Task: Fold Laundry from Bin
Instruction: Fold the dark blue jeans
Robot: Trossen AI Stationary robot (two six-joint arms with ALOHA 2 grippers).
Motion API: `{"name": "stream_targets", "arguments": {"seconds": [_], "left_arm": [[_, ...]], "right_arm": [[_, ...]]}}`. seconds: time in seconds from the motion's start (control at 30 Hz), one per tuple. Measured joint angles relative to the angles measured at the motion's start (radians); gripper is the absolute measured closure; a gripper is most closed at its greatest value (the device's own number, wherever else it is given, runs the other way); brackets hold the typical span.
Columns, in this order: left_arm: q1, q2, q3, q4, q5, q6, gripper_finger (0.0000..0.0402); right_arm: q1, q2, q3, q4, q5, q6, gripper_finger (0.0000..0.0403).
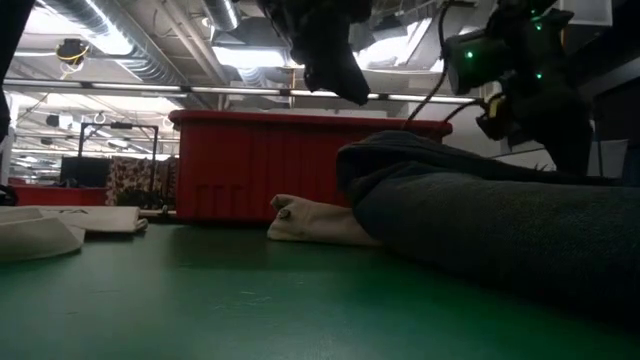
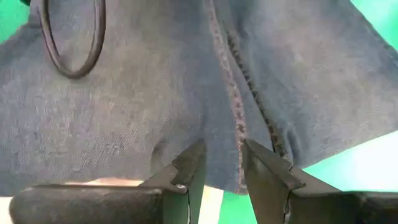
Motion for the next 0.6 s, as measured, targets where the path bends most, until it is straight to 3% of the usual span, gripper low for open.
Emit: {"name": "stream_targets", "arguments": {"seconds": [0.17, 0.6], "left_arm": [[0.0, 0.0, 0.0, 0.013, 0.0, -0.003, 0.0302], [0.0, 0.0, 0.0, 0.031, 0.001, -0.004, 0.0302]], "right_arm": [[0.0, 0.0, -0.015, 0.067, -0.065, -0.046, 0.021], [0.0, 0.0, -0.012, 0.111, -0.038, -0.074, 0.0392]]}}
